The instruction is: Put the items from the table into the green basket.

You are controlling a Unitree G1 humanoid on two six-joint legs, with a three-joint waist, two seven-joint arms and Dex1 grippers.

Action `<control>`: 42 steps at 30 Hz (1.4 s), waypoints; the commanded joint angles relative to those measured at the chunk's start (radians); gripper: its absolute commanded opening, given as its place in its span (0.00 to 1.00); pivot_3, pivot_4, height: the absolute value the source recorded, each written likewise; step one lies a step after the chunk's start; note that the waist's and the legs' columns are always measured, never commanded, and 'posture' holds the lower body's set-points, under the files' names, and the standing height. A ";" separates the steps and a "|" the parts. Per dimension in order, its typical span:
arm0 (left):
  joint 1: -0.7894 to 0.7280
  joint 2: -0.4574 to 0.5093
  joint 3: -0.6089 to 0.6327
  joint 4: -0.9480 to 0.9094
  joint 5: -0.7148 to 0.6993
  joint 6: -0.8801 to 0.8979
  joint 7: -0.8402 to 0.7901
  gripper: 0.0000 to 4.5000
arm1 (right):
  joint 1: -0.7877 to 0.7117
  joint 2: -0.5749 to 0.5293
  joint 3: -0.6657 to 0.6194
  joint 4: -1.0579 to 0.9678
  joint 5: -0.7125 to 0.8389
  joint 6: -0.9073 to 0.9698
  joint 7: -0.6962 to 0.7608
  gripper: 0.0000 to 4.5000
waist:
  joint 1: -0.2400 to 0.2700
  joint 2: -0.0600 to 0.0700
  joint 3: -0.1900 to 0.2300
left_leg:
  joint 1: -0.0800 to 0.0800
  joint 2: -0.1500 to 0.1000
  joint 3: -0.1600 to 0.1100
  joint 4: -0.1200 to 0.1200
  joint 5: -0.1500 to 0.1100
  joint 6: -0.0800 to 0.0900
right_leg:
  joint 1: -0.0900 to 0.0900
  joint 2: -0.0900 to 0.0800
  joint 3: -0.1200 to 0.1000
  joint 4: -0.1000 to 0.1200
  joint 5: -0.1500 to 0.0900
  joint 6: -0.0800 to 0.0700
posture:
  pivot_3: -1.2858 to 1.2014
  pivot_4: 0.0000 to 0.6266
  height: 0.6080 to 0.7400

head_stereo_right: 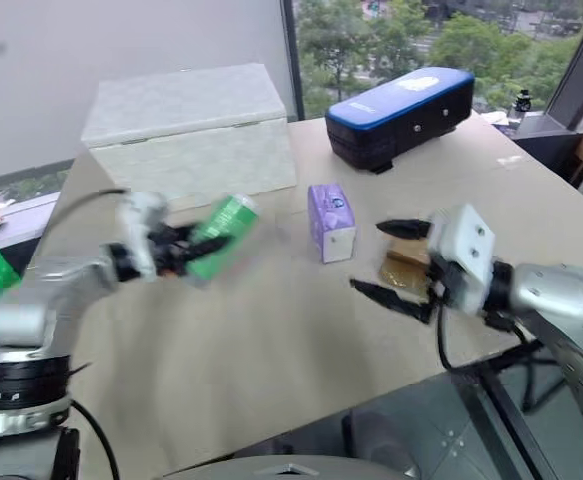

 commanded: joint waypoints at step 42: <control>0.119 0.050 0.039 -0.440 -0.553 0.167 0.125 0.99 | -0.260 -0.098 0.046 0.287 -0.184 0.386 -0.170 1.00 | 0.211 -0.008 -0.027 | -0.034 -0.019 -0.033 0.001 0.014 -0.023 | -0.027 -0.028 -0.044 0.002 0.009 -0.019 | 0.56 0.03 1.00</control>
